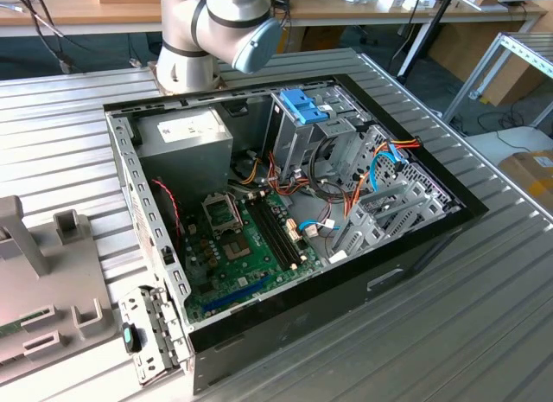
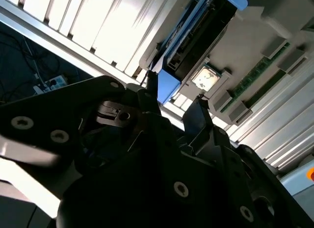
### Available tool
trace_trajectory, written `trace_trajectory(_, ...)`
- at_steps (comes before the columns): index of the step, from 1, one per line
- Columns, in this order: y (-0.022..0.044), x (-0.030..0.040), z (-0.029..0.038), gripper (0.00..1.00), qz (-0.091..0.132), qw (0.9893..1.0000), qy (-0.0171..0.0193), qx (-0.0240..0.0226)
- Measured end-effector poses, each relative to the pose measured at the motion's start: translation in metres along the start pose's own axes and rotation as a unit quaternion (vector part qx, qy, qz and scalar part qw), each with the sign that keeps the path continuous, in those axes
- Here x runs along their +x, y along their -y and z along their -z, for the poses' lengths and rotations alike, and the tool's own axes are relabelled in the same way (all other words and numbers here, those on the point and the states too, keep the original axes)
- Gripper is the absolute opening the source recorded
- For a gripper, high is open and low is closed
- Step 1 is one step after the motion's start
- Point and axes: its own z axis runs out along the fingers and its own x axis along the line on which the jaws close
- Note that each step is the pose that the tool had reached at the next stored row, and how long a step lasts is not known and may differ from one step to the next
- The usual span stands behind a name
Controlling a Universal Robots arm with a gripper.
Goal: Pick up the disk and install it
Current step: 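Pick up the disk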
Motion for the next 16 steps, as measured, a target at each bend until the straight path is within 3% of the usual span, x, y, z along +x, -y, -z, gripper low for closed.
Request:
trace_trajectory(6, 0.0003, -0.0041, -0.0023, 0.48, 0.000, 1.0000, 0.0000, 0.0000)
trace_trajectory(13, 0.0001, -0.0045, -0.0199, 0.48, 0.000, 1.0000, 0.0000, 0.0000)
trace_trajectory(16, -0.0002, -0.0044, -0.0218, 0.48, 0.000, 1.0000, 0.0000, -0.0001)
